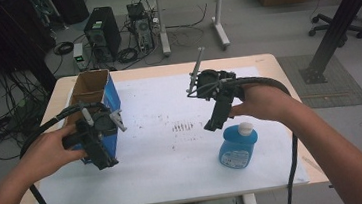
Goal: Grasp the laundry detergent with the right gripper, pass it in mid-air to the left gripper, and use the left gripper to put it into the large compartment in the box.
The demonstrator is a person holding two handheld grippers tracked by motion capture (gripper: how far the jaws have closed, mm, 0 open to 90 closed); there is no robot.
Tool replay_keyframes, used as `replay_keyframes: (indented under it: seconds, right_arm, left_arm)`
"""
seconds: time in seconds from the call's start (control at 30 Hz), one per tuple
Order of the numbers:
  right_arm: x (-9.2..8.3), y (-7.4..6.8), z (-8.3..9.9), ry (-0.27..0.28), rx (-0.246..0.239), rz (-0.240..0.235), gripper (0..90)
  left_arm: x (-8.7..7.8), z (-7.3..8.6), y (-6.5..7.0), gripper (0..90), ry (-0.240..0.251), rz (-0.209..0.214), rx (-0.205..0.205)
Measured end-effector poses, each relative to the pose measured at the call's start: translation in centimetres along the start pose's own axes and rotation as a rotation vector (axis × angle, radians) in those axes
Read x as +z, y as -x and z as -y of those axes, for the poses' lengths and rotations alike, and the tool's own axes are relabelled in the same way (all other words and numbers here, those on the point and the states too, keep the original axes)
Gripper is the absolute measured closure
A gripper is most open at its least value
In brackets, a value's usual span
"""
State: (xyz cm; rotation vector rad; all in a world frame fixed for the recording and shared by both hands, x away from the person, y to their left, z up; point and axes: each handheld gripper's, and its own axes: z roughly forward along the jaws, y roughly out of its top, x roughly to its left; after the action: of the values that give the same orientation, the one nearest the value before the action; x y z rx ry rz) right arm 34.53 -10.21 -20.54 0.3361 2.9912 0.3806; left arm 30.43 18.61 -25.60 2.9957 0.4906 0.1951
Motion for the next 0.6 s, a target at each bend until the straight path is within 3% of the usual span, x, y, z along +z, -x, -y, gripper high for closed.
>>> replay_keyframes:
  seconds: [0.27, 0.33, 0.37, 0.6]
  right_arm:
    - [-0.2, 0.0, 0.3, 0.006, 0.002, 0.001, 3.7]
    - [-0.3, -0.1, 0.4, 0.008, 0.003, 0.004, 3.7]
    - [-0.4, -0.1, 0.5, 0.009, 0.004, 0.005, 3.7]
    - [-1.3, -0.1, 1.4, 0.021, 0.013, 0.011, 3.7]
  left_arm:
    - [-0.2, -0.3, 0.0, 4.7, -0.002, -0.003, 0.007]
    - [-0.1, -0.3, 0.1, 4.7, 0.007, -0.003, -0.011]
    - [-0.2, -0.4, 0.0, 4.7, -0.001, -0.003, 0.006]
    - [-0.2, -0.9, 0.1, 4.7, 0.002, -0.007, 0.011]
